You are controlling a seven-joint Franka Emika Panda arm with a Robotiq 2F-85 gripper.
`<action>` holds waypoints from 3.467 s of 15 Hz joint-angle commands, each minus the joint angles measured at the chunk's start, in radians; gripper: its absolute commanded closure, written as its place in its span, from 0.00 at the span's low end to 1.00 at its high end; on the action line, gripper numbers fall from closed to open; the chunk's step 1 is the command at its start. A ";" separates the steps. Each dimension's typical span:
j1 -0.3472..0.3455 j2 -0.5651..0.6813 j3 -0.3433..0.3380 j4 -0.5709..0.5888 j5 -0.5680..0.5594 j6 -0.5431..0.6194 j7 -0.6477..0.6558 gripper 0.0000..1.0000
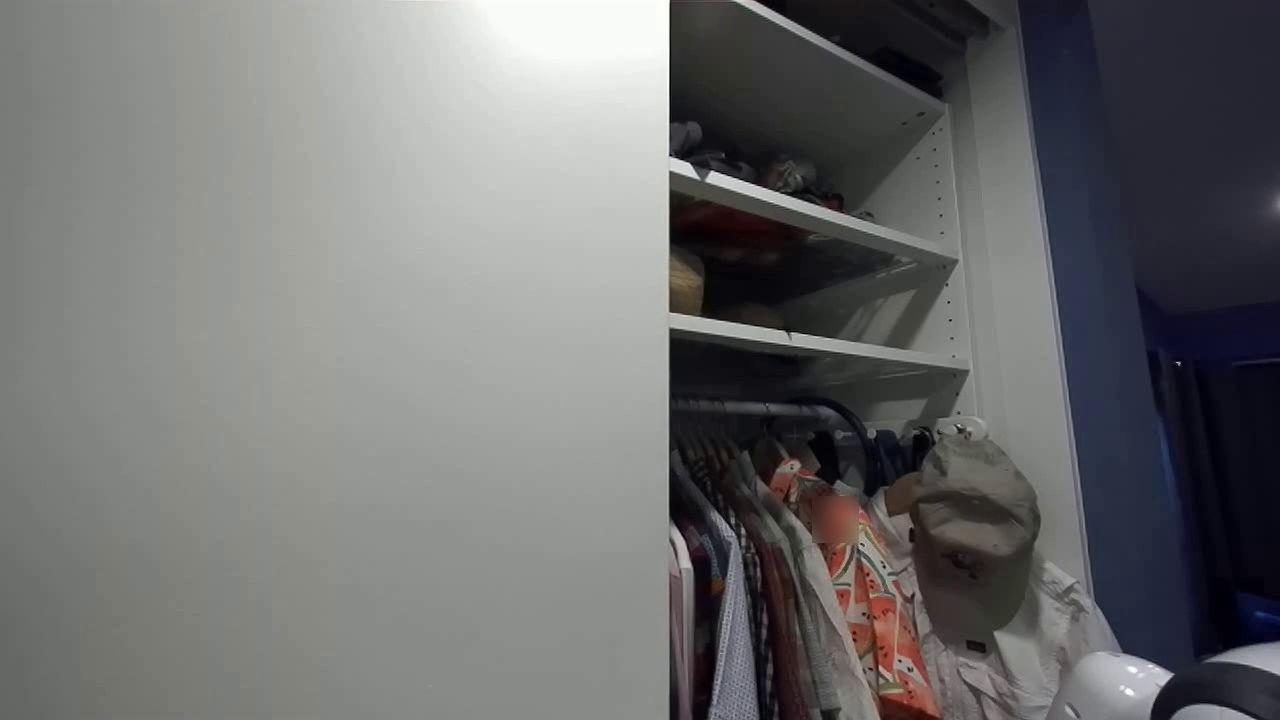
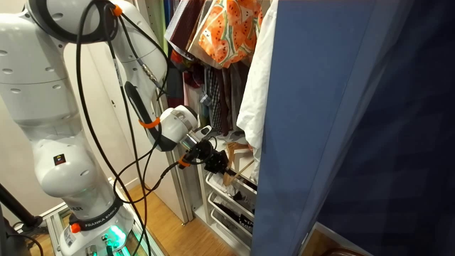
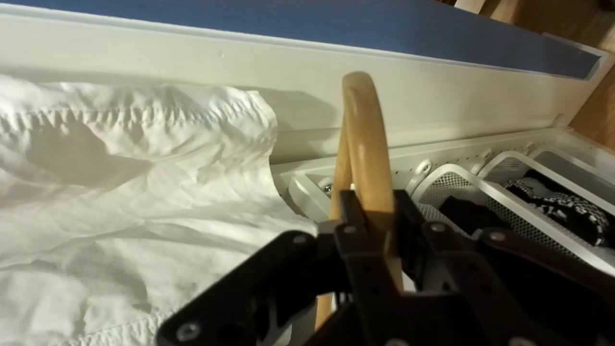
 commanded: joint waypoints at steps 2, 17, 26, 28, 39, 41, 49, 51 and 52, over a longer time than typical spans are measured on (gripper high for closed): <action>0.025 -0.003 0.009 0.006 0.041 -0.018 -0.046 0.95; 0.123 -0.040 0.108 -0.062 0.038 -0.384 0.053 0.95; 0.050 -0.096 0.021 -0.089 -0.165 -0.053 0.340 0.95; 0.052 -0.091 0.019 -0.083 -0.258 0.011 0.425 0.95; 0.062 -0.108 0.050 -0.082 -0.834 0.322 0.815 0.95; 0.074 -0.096 0.061 -0.083 -0.813 0.279 0.803 0.95; 0.021 0.027 -0.003 -0.081 -0.783 0.191 0.799 0.95; -0.009 0.095 -0.030 -0.089 -0.759 0.136 0.773 0.95; -0.027 0.127 -0.041 -0.092 -0.733 0.118 0.746 0.95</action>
